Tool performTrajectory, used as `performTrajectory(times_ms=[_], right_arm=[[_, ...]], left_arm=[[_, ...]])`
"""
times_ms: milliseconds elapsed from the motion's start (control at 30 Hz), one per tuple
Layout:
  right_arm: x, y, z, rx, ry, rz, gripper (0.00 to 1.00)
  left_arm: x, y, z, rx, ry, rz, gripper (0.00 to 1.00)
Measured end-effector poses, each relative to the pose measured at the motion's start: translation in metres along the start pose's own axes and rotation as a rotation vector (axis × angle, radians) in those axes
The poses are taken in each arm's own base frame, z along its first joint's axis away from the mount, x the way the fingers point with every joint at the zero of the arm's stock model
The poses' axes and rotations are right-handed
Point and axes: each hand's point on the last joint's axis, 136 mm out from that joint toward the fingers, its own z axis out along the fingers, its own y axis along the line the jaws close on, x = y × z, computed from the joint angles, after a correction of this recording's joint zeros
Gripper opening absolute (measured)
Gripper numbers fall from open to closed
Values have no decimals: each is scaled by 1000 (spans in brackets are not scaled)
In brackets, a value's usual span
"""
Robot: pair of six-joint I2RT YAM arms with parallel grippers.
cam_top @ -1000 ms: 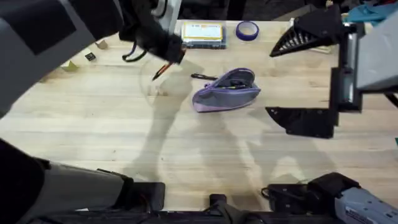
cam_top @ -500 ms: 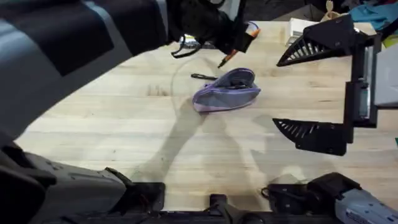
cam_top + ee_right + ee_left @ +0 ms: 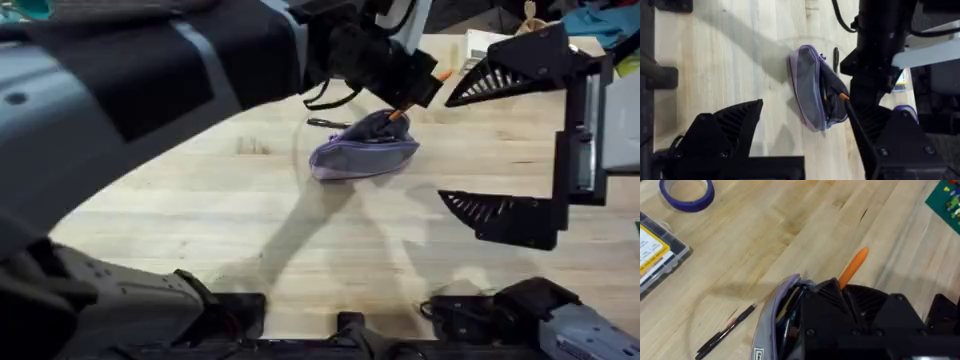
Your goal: Unzip the bag, pick up the pens from the table one at a time and place them inside, then zip the bag closed.
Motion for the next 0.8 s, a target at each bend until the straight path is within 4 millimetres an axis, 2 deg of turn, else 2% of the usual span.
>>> performTrajectory(times_ms=[133,367,467,567,633,800], right_arm=[[0,0,0,0,0,0,997],[0,0,0,0,0,0,997],[0,0,0,0,0,0,997],[0,0,0,0,0,0,997],[0,0,0,0,0,0,997],[0,0,0,0,0,0,997]], left_arm=[[15,13,17,-36,51,-19,43],[65,30,41,-70,228,-56,42],[85,32,41,-78,308,-64,42],[97,35,37,-100,359,-53,42],[106,45,32,-161,403,-34,43],[107,50,31,-185,409,-24,50]])
